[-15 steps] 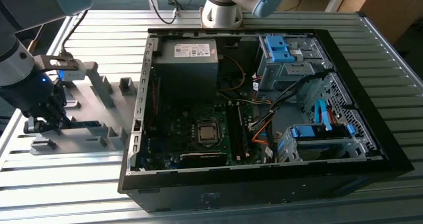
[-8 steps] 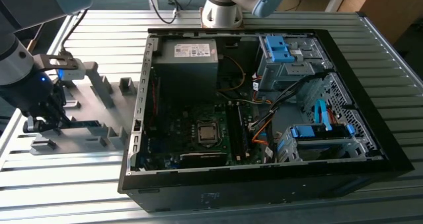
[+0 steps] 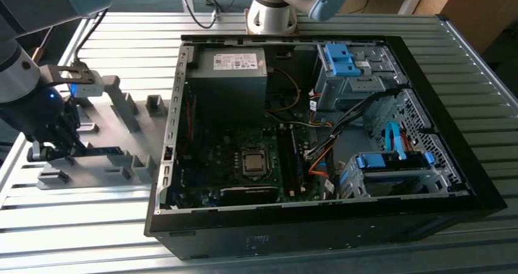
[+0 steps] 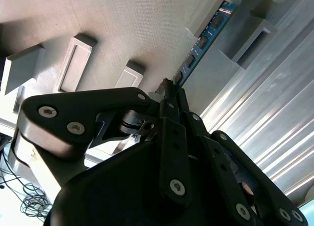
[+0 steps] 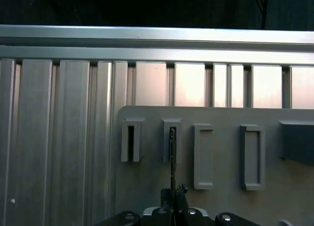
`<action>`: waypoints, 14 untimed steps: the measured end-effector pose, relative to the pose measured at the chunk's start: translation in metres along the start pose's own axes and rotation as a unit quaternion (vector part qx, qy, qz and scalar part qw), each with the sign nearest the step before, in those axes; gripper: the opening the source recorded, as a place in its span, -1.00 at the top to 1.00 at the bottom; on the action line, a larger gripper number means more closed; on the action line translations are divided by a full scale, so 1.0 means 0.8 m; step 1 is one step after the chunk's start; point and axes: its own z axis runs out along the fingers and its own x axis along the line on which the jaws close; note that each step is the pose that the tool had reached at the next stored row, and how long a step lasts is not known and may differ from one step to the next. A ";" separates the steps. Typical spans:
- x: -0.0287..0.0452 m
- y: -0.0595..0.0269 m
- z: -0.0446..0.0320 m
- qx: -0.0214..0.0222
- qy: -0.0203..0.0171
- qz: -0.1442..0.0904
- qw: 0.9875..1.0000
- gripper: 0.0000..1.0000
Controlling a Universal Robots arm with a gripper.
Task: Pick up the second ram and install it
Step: 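Pick up the second ram and move it above second insertion slot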
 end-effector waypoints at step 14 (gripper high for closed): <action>-0.0001 0.000 -0.0060 0.000 0.000 0.000 1.000 0.72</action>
